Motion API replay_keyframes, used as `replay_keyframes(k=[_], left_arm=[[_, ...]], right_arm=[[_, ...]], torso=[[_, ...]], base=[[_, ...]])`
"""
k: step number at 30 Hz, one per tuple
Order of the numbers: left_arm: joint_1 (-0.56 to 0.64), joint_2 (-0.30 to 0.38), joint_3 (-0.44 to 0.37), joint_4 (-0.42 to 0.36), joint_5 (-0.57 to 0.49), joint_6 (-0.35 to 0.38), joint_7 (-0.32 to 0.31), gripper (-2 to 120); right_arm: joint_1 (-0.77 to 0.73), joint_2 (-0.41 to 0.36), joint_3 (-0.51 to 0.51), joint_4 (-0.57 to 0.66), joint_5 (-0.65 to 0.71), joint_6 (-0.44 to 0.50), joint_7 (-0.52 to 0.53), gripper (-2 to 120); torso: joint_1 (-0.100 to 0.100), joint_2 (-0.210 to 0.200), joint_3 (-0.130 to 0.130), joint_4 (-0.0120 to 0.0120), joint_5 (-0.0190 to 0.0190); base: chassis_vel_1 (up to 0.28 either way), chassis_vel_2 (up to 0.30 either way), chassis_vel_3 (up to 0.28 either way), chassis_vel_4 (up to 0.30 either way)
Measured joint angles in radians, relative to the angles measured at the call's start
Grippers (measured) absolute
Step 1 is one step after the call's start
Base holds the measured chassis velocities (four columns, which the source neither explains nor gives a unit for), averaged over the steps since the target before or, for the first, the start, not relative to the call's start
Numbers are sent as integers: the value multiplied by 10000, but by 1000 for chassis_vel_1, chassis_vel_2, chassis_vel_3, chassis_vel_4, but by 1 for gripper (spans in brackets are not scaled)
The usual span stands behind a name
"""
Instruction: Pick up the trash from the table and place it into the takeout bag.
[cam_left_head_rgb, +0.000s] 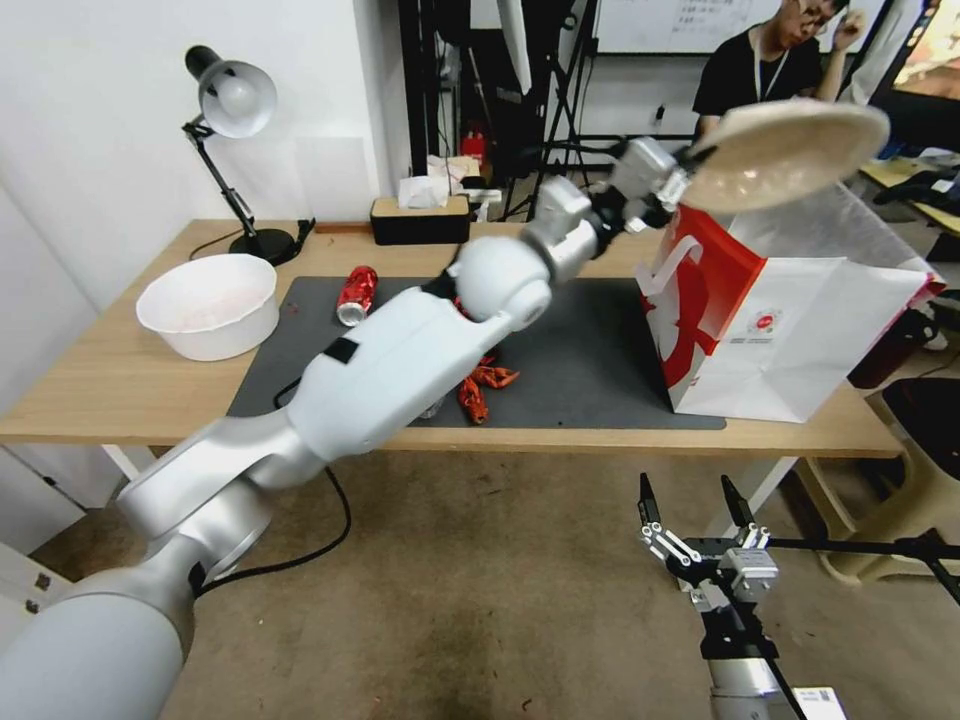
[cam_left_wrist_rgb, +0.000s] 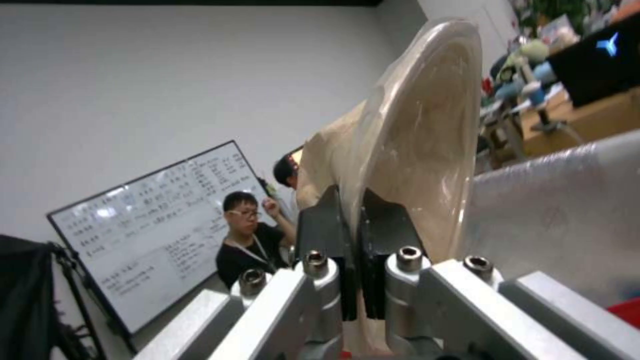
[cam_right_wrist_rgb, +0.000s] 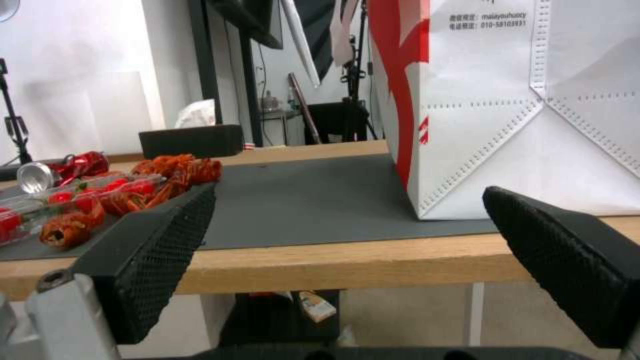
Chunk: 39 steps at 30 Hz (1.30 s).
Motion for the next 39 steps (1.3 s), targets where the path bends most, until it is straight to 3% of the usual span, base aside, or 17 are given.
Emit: replay_keyframes(k=[5,10,12,17,25,29,33,36,39], left_arm=[[-197,-12,116,106,879,264,48,0],[-223,122,197,-42,861,351,140,12],[-146,208,104,-284,435,439,-243,32],[-19,366,-44,-560,263,604,-455,47],[846,1065,-648,-1371,-179,861,-761,82],[1290,1354,-905,-1705,-340,1006,-942,88],[2189,1963,-1449,-2368,-380,1176,-1138,99],[3792,2857,-2527,-3995,-10,1382,-1185,100],[5036,3284,-3266,-4790,396,1422,-1174,100]], right_arm=[[0,-45,0,-24,24,32,8,100],[18,-92,8,-36,40,36,12,100],[30,-99,-66,-46,55,66,-63,100],[34,-112,-101,-48,54,69,-77,100],[36,-131,-134,-33,35,69,-88,100],[18,-119,-133,-4,30,69,-90,100],[-16,-80,-143,13,16,97,-94,100],[-68,-53,-163,24,-26,151,-103,100],[-107,-48,-187,43,-57,182,-108,100]], torso=[[-1,0,-1,-1,-1],[0,0,0,1,-3],[-1,0,-1,-2,-2],[0,0,-1,-2,-2],[0,1,-1,-2,-2],[0,1,-1,-5,-3],[0,0,0,0,-6],[-1,2,-2,1,-1],[-1,3,-2,-3,-3]], base=[[0,0,0,0],[0,0,0,0],[0,0,0,0],[0,0,0,0],[0,0,0,0],[0,0,0,0],[0,0,0,0],[0,0,0,0],[0,0,0,0]])
